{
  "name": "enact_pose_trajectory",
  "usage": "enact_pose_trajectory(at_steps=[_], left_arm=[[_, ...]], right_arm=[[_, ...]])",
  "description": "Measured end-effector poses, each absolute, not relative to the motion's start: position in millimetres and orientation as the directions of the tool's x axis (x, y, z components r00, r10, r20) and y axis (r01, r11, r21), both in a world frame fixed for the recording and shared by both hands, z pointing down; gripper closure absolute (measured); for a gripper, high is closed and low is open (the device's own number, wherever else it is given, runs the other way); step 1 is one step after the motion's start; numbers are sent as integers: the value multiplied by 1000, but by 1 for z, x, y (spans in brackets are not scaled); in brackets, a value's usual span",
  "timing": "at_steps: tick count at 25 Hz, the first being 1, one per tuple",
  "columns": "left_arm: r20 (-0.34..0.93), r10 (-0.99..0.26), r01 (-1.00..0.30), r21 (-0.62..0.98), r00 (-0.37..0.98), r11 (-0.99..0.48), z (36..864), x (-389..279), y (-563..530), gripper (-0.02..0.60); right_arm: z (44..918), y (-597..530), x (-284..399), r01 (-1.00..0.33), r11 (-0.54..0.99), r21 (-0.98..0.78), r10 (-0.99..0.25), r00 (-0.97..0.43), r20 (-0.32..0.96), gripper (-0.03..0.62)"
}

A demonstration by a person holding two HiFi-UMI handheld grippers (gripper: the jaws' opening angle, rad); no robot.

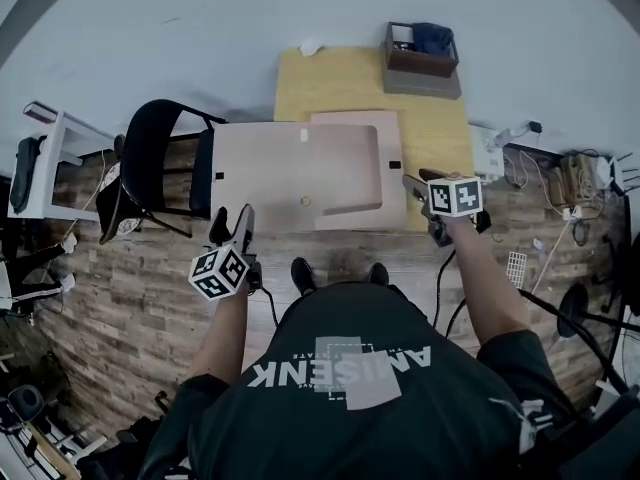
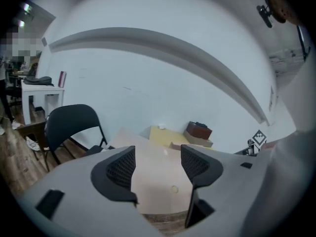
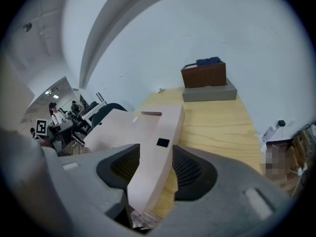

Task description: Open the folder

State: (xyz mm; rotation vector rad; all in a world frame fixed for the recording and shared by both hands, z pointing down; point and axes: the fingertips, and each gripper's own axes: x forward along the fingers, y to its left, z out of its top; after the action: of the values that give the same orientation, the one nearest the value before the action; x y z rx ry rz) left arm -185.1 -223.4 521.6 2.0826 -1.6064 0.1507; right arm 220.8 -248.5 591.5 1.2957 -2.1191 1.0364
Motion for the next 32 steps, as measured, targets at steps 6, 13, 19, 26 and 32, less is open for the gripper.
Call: enact_pose_trajectory(at_steps=[6,13,19,26,32], left_arm=[[247,-845,-867,299,475,-400,462,-116,-243,305],[184,-823,-839,213,537,-500,405,-81,-258,552],[204,-774,-800,198,599,-567,374,-66,-255,581],[181,-725,-742,281,664,-609,351,-56,-250,581],[203,-776,-801,97,597,-591,336,-60,-251,581]], right_arm=[[513,-239,205,-812,445,-379,-610,-584,536,393],[417,-235,200,-817,473,-330,-750,-570,336,416],[364,-230,201,-857,449,-252,-834,-503,227,442],[337,-227,208,-892,402,-208,-883,-437,169,554],[309,-216,214,-919,359,-164,-922,-377,91,588]])
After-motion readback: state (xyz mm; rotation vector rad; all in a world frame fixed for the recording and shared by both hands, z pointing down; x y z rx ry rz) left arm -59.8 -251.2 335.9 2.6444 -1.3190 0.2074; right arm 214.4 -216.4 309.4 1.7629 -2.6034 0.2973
